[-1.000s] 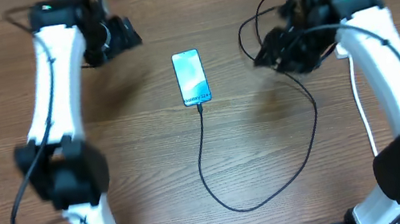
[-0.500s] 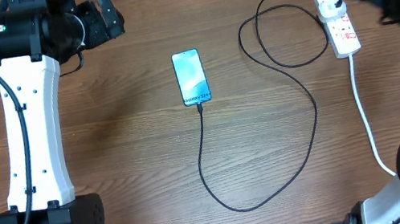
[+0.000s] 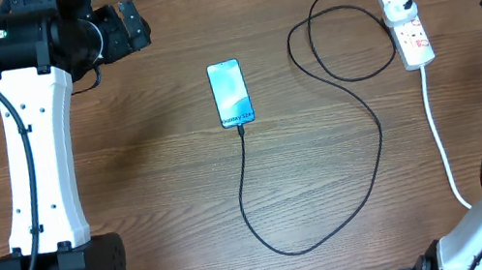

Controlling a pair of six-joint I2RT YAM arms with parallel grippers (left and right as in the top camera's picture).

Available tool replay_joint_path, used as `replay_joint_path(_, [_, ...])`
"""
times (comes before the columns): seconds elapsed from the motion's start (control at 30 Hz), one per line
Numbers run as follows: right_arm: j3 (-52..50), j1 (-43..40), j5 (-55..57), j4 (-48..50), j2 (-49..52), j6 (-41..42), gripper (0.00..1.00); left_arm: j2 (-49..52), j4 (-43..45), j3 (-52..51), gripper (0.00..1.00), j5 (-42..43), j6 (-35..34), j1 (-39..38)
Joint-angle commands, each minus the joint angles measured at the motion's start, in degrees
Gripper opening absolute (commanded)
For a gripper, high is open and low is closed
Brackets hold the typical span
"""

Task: Plug charger to phone and switch on socket
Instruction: 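Move the right gripper over the white power strip's switches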

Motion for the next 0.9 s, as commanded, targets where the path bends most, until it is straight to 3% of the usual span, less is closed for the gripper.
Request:
replay_joint_path(0.0, [0.2,0.0,7.6,0.2,4.3,0.0,1.0,0.3,-0.2,-0.1,1.0,-0.8,-1.0,-0.2])
replay_joint_path(0.43, [0.2,0.0,5.1,1.3,16.3,0.0,1.0,0.3,-0.2,-0.1,1.0,-0.8,-1.0,-0.2])
replay_joint_path(0.87, [0.2,1.1,0.8,2.8,21.0,0.3,1.0,0.3,-0.2,-0.1,1.0,-0.8,-1.0,-0.2])
